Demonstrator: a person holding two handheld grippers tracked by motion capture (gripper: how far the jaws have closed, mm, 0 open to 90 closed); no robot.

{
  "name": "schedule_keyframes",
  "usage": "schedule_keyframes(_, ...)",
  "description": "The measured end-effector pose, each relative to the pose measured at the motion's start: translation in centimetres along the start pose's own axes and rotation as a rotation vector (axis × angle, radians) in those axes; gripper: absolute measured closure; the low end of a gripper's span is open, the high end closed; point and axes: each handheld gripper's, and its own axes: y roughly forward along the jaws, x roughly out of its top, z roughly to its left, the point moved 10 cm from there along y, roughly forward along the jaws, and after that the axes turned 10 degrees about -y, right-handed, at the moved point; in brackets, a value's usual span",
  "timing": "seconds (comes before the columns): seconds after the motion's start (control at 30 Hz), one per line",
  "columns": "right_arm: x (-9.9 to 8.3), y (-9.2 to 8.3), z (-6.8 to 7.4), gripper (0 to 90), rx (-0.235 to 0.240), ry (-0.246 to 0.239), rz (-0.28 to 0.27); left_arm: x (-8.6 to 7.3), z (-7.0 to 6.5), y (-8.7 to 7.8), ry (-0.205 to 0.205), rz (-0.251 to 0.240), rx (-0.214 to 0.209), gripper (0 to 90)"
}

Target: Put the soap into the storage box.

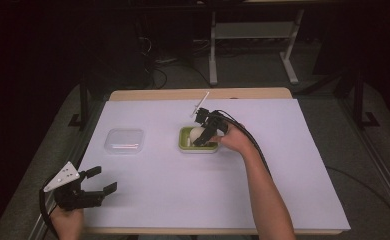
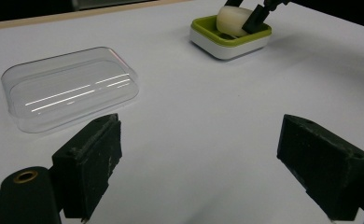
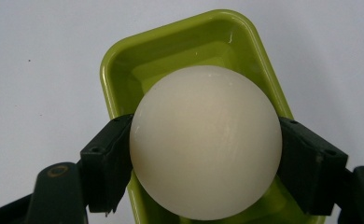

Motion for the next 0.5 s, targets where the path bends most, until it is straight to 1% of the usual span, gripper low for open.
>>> schedule_keyframes(0.5, 0.05, 0.10, -0.05, 24.3, -0.004, -0.003, -0.001, -0.01, -0.02, 0.02, 0.000, 0.002, 0.001, 13.3)
